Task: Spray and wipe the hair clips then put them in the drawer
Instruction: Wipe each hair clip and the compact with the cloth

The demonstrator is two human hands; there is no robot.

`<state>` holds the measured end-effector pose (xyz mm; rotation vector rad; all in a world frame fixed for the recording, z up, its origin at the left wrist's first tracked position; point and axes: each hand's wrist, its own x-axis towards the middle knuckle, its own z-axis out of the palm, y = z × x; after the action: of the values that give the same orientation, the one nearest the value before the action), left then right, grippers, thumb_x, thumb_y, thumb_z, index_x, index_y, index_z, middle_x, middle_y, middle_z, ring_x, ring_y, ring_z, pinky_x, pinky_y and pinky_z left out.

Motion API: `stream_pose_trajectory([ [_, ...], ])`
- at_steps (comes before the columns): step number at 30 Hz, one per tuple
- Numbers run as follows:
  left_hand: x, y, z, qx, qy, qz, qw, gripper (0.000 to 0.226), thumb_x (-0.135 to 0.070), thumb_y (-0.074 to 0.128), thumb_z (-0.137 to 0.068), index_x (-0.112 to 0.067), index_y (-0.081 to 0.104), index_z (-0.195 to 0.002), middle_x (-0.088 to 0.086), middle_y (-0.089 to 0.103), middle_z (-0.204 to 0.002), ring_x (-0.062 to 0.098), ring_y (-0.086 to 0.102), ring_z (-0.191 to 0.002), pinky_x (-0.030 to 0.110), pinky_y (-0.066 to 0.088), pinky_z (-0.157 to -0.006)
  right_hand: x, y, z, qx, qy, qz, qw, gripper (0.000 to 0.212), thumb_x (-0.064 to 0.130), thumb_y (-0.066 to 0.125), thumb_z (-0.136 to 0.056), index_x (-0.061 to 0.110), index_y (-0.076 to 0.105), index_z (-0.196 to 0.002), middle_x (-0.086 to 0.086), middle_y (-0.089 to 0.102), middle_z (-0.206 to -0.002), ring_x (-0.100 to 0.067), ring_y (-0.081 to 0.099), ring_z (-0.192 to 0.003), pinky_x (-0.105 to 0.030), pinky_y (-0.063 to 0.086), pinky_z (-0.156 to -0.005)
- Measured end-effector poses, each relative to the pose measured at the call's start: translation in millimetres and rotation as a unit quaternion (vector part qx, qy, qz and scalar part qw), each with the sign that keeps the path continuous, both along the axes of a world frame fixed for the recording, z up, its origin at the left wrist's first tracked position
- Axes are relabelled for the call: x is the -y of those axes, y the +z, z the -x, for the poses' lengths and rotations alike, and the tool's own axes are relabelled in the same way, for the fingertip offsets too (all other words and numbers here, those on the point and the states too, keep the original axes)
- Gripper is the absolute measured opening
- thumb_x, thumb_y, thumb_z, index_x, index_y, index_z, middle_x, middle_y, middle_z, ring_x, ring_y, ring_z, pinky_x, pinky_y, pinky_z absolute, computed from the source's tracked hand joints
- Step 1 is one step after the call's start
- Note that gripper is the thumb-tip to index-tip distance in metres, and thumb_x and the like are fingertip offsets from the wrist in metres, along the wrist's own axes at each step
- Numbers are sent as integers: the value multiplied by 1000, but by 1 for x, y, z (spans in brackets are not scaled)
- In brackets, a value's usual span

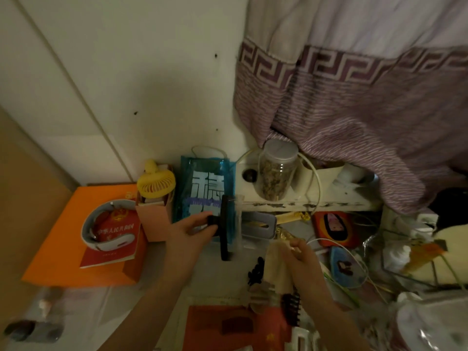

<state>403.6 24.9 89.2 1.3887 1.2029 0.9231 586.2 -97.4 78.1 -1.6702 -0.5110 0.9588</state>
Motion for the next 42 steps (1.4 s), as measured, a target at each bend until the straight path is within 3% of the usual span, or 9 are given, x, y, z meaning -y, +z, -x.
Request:
stream_pose_trajectory([
  [3, 4, 39, -19, 24, -10, -20, 999, 32, -1, 71, -81, -29, 71, -96, -22, 71, -82, -2, 67, -85, 13, 53, -71, -6, 33, -9, 7, -2, -34, 999, 18, 23, 58, -94, 5, 60, -96, -4, 63, -83, -16, 59, -75, -24, 48, -58],
  [8, 16, 89, -44, 41, -26, -76, 996, 32, -1, 70, -82, -19, 70, -109, -3, 72, -99, 13, 68, -94, 30, 57, -81, -8, 84, -18, -3, 2, -133, 991, 16, 23, 59, -93, 8, 64, -89, -14, 63, -75, -22, 55, -65, -32, 45, -60],
  [12, 26, 118, -59, 72, -27, -116, 990, 34, -1, 70, -80, -32, 70, -95, -22, 71, -79, 1, 69, -83, 16, 56, -71, -8, 110, -27, 7, -23, -194, 981, 13, 19, 60, -92, 11, 67, -85, 5, 60, -58, -5, 52, -49, -16, 43, -46],
  [17, 36, 143, -77, 91, 2, -156, 983, 34, 0, 71, -79, -28, 71, -98, -17, 70, -84, 2, 68, -82, 15, 54, -69, -6, 129, -32, 7, -56, -246, 968, 13, 19, 62, -90, 17, 75, -88, 9, 73, -76, 1, 65, -70, -10, 48, -59],
  [21, 48, 156, -91, 119, 6, -169, 978, 34, 1, 70, -80, -21, 69, -107, -10, 70, -94, 6, 69, -83, 20, 55, -73, -2, 135, -33, 17, -48, -269, 962, 21, 23, 62, -88, 7, 75, -94, 13, 66, -65, 2, 58, -63, -16, 47, -64],
  [26, 59, 167, -104, 139, -7, -180, 974, 36, -1, 71, -80, -30, 69, -101, -18, 69, -91, 8, 69, -89, 21, 55, -75, 10, 144, -41, -3, 20, -304, 952, 31, 34, 65, -78, 23, 73, -106, 4, 75, -96, -7, 69, -92, -15, 52, -74],
  [32, 72, 174, -115, 115, -14, -206, 972, 39, -4, 72, -79, -39, 67, -96, -9, 71, -99, 12, 67, -98, 28, 55, -87, 22, 151, -55, -2, 24, -308, 951, 31, 12, 70, -81, 28, 71, -107, 0, 76, -89, -9, 70, -86, -15, 52, -71],
  [39, 82, 183, -124, 103, -65, -216, 969, 43, -7, 72, -79, -28, 63, -115, -2, 69, -110, 1, 67, -96, 10, 51, -75, 36, 164, -71, 11, 37, -337, 941, 26, 13, 66, -86, 37, 76, -90, 1, 76, -92, -12, 71, -88, -16, 54, -71],
  [42, 87, 185, -127, 96, -92, -227, 965, 42, -10, 67, -84, -38, 59, -113, -10, 65, -109, -11, 63, -93, 3, 46, -71, 40, 167, -76, 10, 46, -343, 938, 30, 14, 65, -86, 41, 77, -83, 3, 76, -91, -11, 71, -86, -17, 55, -70],
])
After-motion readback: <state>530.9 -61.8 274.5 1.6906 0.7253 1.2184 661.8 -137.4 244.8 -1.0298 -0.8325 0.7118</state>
